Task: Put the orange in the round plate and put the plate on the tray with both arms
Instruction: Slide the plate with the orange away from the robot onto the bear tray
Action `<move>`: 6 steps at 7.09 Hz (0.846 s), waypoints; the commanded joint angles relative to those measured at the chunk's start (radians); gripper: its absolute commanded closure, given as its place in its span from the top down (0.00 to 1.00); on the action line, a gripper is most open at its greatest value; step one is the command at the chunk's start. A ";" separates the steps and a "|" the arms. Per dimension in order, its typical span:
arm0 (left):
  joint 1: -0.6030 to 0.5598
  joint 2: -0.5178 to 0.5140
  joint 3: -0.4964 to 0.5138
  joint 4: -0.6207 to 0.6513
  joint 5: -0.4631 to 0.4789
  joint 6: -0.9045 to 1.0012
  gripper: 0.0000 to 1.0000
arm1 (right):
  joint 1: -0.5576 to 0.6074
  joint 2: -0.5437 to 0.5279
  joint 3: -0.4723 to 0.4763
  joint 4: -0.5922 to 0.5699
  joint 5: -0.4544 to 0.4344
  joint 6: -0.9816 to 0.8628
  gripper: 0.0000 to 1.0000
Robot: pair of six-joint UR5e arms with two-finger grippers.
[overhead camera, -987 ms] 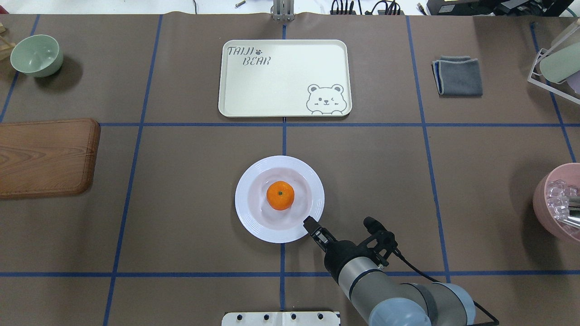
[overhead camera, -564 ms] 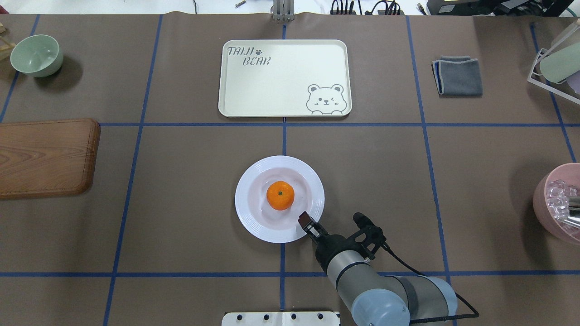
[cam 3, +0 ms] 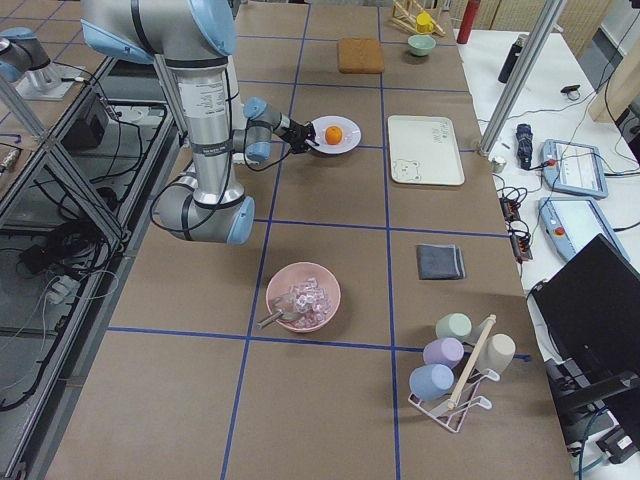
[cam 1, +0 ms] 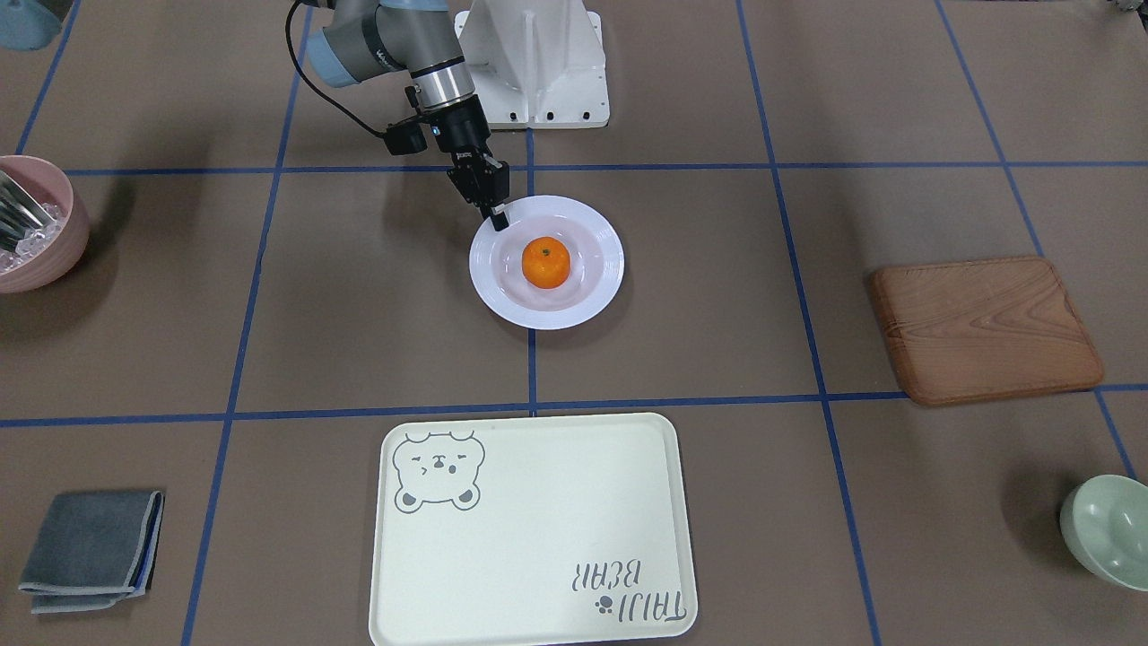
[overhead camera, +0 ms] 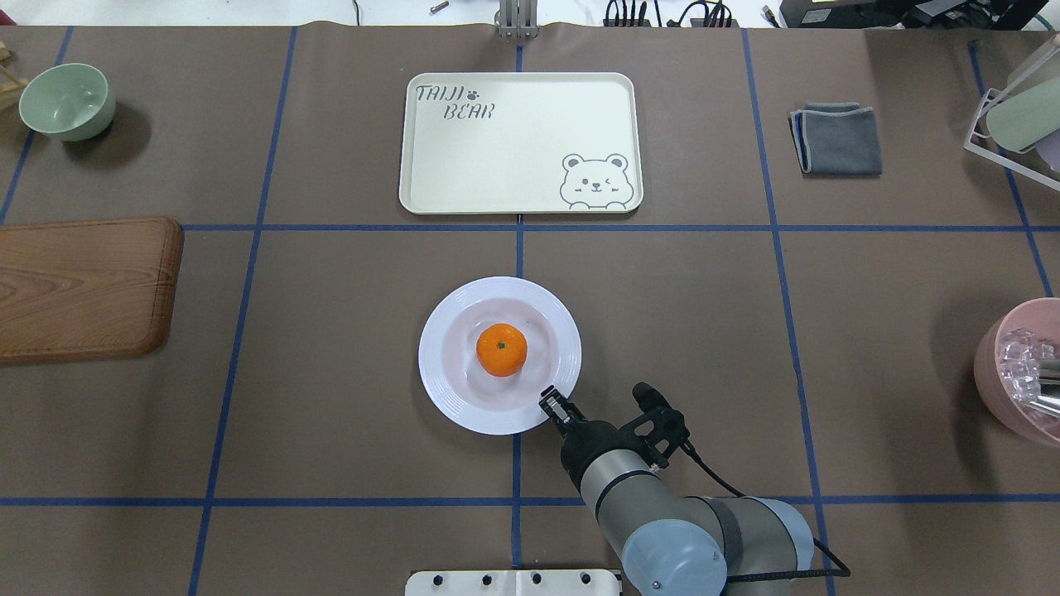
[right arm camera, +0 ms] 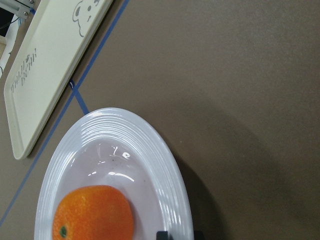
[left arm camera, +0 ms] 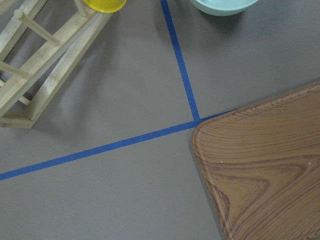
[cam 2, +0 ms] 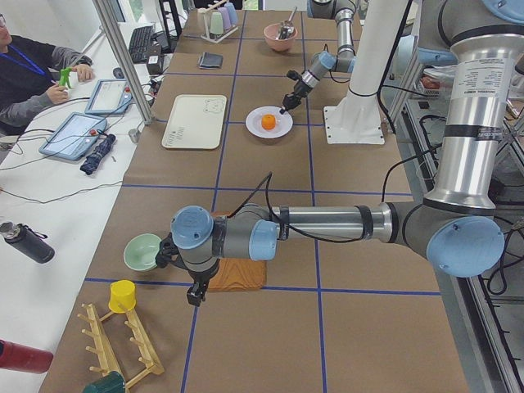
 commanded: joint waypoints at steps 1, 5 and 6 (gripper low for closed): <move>-0.002 0.022 -0.015 0.000 0.000 0.000 0.99 | 0.003 -0.003 0.000 0.049 -0.059 0.071 0.00; -0.008 0.090 -0.086 0.000 0.000 -0.009 0.99 | 0.034 -0.009 -0.028 0.336 -0.133 0.096 0.00; -0.010 0.117 -0.119 0.000 0.000 -0.017 0.99 | 0.055 -0.009 -0.029 0.387 -0.148 0.093 0.00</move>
